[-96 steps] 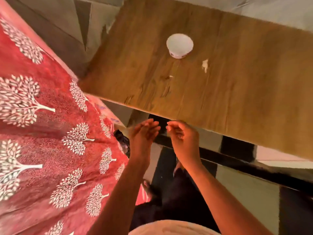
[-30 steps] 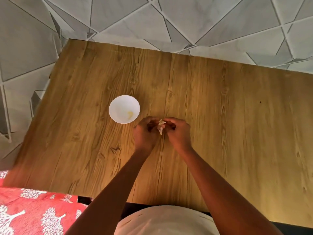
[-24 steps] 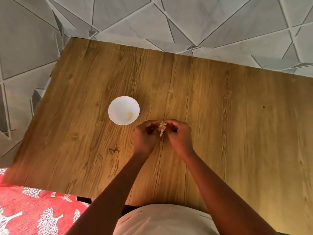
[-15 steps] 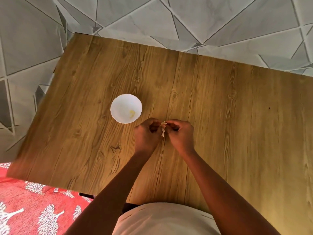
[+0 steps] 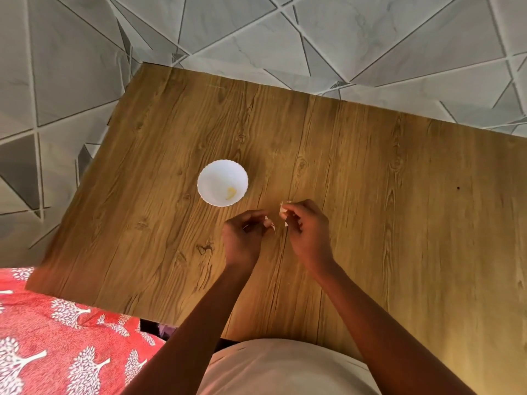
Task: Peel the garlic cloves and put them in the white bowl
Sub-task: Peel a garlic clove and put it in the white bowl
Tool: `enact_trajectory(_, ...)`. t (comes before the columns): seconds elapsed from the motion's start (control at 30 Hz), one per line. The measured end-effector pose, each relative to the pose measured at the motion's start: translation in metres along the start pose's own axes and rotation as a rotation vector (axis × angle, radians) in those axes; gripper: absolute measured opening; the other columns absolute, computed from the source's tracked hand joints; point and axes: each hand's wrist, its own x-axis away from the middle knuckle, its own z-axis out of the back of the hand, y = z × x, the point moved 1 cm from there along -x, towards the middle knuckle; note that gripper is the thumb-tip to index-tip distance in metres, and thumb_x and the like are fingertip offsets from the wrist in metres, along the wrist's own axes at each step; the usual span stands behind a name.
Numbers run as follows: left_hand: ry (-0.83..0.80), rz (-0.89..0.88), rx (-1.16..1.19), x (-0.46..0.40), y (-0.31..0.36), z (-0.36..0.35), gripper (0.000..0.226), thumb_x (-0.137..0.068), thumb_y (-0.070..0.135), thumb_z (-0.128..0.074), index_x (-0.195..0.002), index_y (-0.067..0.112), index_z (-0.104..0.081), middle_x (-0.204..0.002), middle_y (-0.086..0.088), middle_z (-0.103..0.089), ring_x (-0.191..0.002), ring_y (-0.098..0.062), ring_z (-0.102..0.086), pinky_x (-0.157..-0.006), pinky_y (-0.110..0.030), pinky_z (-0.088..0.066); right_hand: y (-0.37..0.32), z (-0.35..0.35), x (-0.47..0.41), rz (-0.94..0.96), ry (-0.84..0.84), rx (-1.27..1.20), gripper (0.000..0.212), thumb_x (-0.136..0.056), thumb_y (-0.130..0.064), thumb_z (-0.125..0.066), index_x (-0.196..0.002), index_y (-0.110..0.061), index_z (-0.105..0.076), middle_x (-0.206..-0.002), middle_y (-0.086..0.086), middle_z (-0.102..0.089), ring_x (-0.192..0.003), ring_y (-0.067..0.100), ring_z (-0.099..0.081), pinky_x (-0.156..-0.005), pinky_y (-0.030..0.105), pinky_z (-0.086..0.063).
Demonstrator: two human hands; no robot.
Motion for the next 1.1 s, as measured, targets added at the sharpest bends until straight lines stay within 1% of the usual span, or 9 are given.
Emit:
enact_trajectory(0.07,-0.017,0.025,0.055,0.005,-0.001,0.000,0.019,-0.087,-0.003,-0.076,-0.099,0.012,-0.079,-0.087,0.000,-0.078,-0.084,-0.018,-0.075,-0.078,-0.037,-0.063,-0.003,0.005,0.012,0.045,-0.097,-0.032,0.027,-0.091,-0.005,-0.070,-0.118,-0.010,-0.073,-0.106,0.002,-0.070,-0.095,0.009,-0.066,-0.083,0.019,-0.055)
enact_trajectory(0.17,-0.039,0.047,0.053,0.010,-0.004,-0.001,0.015,-0.088,0.002,-0.076,-0.097,0.014,-0.080,-0.087,0.000,-0.079,-0.083,-0.020,-0.076,-0.077,-0.039,-0.064,-0.005,0.005,0.023,-0.096,-0.190,-0.144,0.030,-0.090,-0.007,-0.073,-0.119,-0.014,-0.073,-0.109,-0.006,-0.073,-0.098,-0.001,-0.067,-0.086,0.011,-0.052)
enact_trajectory(0.3,-0.063,0.059,0.049,0.016,-0.007,-0.001,0.010,-0.087,0.005,-0.079,-0.094,0.012,-0.079,-0.085,0.000,-0.079,-0.081,-0.019,-0.076,-0.077,-0.037,-0.063,-0.002,0.005,0.029,-0.184,-0.148,-0.206,0.021,-0.087,-0.006,-0.077,-0.106,-0.012,-0.078,-0.093,-0.004,-0.077,-0.085,0.002,-0.071,-0.081,0.025,-0.059)
enact_trajectory(0.43,-0.052,0.043,0.032,0.014,-0.007,0.000,0.011,-0.085,0.004,-0.080,-0.093,0.012,-0.079,-0.083,-0.001,-0.078,-0.075,-0.016,-0.074,-0.071,-0.031,-0.060,0.001,0.008,0.029,-0.155,-0.140,-0.187,0.014,-0.086,-0.003,-0.077,-0.097,-0.012,-0.079,-0.084,-0.005,-0.074,-0.077,0.003,-0.069,-0.074,0.024,-0.057)
enact_trajectory(0.6,-0.083,0.028,0.024,0.006,-0.004,-0.002,0.012,-0.086,0.006,-0.080,-0.096,0.014,-0.080,-0.085,0.001,-0.079,-0.080,-0.017,-0.076,-0.069,-0.028,-0.059,0.001,0.010,0.018,-0.051,-0.186,-0.123,0.029,-0.087,-0.004,-0.076,-0.114,-0.012,-0.074,-0.103,-0.003,-0.073,-0.094,0.002,-0.067,-0.082,0.011,-0.050)
enact_trajectory(0.7,-0.096,0.014,-0.007,0.004,-0.003,-0.004,0.012,-0.086,0.009,-0.080,-0.097,0.014,-0.080,-0.085,0.002,-0.079,-0.078,-0.015,-0.075,-0.069,-0.027,-0.059,0.005,0.006,0.014,-0.028,-0.187,-0.096,0.022,-0.087,-0.004,-0.075,-0.108,-0.011,-0.077,-0.098,0.000,-0.074,-0.089,0.003,-0.067,-0.078,0.010,-0.050)
enact_trajectory(0.8,-0.106,-0.078,-0.112,0.004,-0.006,0.000,0.015,-0.087,0.008,-0.079,-0.100,0.016,-0.081,-0.085,0.006,-0.078,-0.077,-0.010,-0.073,-0.072,-0.024,-0.058,0.009,0.007,0.014,-0.055,-0.173,-0.112,0.018,-0.088,-0.001,-0.073,-0.102,-0.011,-0.078,-0.092,0.000,-0.073,-0.085,0.005,-0.068,-0.076,0.019,-0.054)
enact_trajectory(0.97,-0.169,-0.310,-0.398,0.025,-0.026,0.014,0.037,-0.082,-0.012,-0.072,-0.104,0.017,-0.080,-0.098,0.011,-0.077,-0.091,0.001,-0.071,-0.085,-0.013,-0.055,0.011,0.017,0.032,-0.092,-0.250,-0.111,0.019,-0.088,-0.004,-0.075,-0.104,-0.012,-0.079,-0.092,-0.004,-0.076,-0.081,-0.002,-0.069,-0.077,0.009,-0.051)
enact_trajectory(1.1,-0.126,-0.347,-0.404,0.036,-0.042,0.025,0.044,-0.080,-0.017,-0.071,-0.112,0.012,-0.078,-0.106,0.004,-0.077,-0.094,-0.001,-0.072,-0.087,-0.016,-0.057,0.016,0.017,0.053,-0.232,-0.329,-0.204,0.012,-0.087,-0.006,-0.076,-0.099,-0.010,-0.079,-0.083,-0.001,-0.077,-0.069,0.004,-0.073,-0.069,0.024,-0.059)
